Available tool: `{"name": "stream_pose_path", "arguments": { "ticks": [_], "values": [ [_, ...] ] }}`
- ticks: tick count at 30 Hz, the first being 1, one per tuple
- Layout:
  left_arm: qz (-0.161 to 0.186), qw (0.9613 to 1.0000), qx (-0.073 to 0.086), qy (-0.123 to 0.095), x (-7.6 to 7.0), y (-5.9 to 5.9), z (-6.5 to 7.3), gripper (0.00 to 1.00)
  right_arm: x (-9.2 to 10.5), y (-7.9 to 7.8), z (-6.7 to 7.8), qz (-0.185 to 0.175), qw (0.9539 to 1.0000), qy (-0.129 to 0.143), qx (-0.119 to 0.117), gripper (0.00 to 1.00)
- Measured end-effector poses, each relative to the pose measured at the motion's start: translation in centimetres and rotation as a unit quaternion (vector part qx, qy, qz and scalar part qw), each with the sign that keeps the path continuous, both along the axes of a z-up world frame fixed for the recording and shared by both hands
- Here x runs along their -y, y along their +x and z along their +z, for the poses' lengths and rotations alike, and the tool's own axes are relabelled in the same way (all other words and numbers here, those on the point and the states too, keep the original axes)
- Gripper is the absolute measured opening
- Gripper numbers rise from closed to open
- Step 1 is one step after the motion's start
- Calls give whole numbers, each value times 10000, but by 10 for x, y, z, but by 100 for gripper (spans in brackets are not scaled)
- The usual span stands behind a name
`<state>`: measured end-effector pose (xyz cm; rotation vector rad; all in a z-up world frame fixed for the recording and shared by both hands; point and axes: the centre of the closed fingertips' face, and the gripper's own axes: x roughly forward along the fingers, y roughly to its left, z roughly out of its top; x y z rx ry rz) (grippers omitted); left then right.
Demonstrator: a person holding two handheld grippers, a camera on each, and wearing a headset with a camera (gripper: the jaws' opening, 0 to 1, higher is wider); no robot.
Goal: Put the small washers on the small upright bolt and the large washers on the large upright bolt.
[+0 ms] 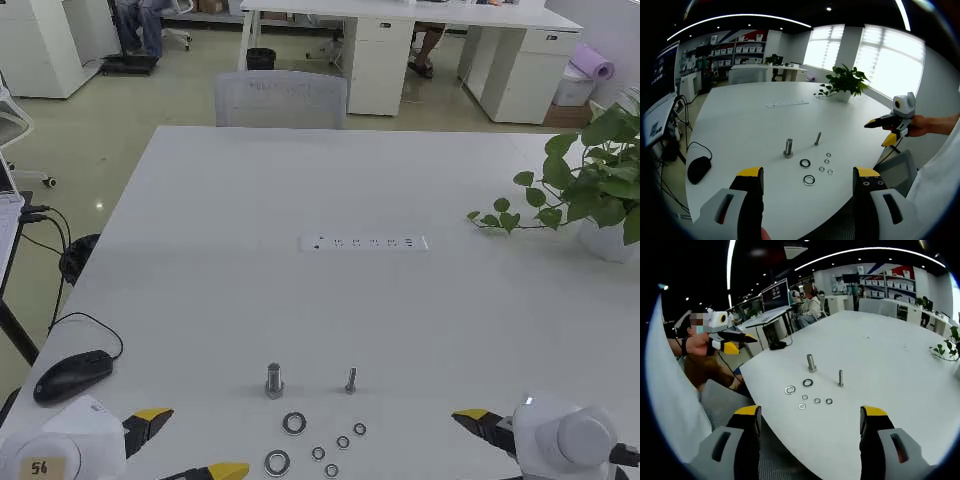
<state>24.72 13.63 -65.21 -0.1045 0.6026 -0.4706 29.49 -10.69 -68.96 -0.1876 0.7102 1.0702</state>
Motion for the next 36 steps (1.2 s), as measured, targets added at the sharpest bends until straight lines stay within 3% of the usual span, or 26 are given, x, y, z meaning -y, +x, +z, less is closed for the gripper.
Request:
{"name": "stream_pose_path", "arguments": {
  "ticks": [15, 26, 36],
  "values": [
    [-30, 9999, -89, -42, 2, 1, -3, 80, -1, 1, -4, 11, 10000, -46, -73, 85],
    [-51, 9999, -136, -40, 4, 1, -6, 80, 4, -5, -12, 140, 9995, -243, -136, 85],
    [-49, 9999, -132, -36, 2, 3, -6, 80, 3, 0, -11, 58, 9997, -157, -185, 83]
  ]
}}
